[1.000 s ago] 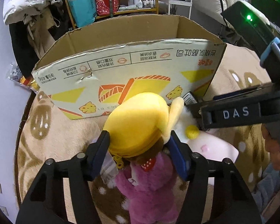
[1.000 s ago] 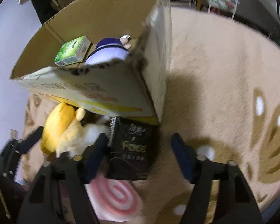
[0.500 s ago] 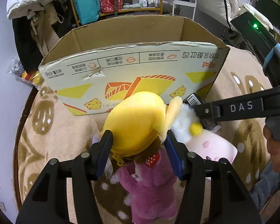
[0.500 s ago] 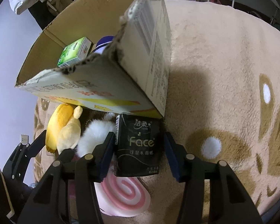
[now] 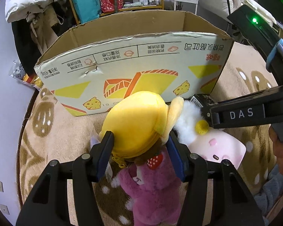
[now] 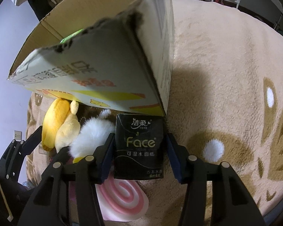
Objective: Organize soft objects
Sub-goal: 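Lift the yellow-hat doll with the left tool while the right tool lifts the Face pack over the box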
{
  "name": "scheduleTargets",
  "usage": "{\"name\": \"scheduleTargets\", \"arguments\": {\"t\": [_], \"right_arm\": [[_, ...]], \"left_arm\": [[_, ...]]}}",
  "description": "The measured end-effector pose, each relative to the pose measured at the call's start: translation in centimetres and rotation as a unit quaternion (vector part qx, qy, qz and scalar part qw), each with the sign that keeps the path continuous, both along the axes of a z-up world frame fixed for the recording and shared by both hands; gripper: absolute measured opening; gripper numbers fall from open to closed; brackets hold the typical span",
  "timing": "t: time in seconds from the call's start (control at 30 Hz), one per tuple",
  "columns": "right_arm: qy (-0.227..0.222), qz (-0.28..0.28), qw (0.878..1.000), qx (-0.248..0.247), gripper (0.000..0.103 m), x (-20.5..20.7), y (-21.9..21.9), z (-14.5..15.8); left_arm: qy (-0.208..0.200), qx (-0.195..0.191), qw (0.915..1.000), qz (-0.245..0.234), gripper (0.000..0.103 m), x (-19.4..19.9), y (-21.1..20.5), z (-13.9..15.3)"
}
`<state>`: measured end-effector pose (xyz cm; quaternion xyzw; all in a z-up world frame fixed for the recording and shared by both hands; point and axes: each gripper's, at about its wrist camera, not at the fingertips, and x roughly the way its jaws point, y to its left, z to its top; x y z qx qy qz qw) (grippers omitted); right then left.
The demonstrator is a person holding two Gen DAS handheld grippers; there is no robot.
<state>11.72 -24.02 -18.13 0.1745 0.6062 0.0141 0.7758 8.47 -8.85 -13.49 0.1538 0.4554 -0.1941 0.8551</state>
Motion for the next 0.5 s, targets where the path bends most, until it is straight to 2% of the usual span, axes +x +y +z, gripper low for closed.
{"name": "scheduleTargets", "arguments": {"t": [0.07,0.3,0.5], "right_arm": [[0.001,0.003,1.0,-0.004,0.05,0.1,0.1,0.3],[0.0,0.019,0.999,-0.032,0.05,0.1,1.9,0.6],[-0.002,0.009,1.0,-0.022,0.05,-0.6,1.1,1.2]], "left_arm": [[0.0,0.004,1.0,-0.004,0.054,0.0,-0.1,0.0],[0.0,0.003,1.0,-0.006,0.044,-0.4,0.0,0.6],[-0.012,-0.018,0.9997,-0.007,0.042,-0.9,0.7,2.5]]}}
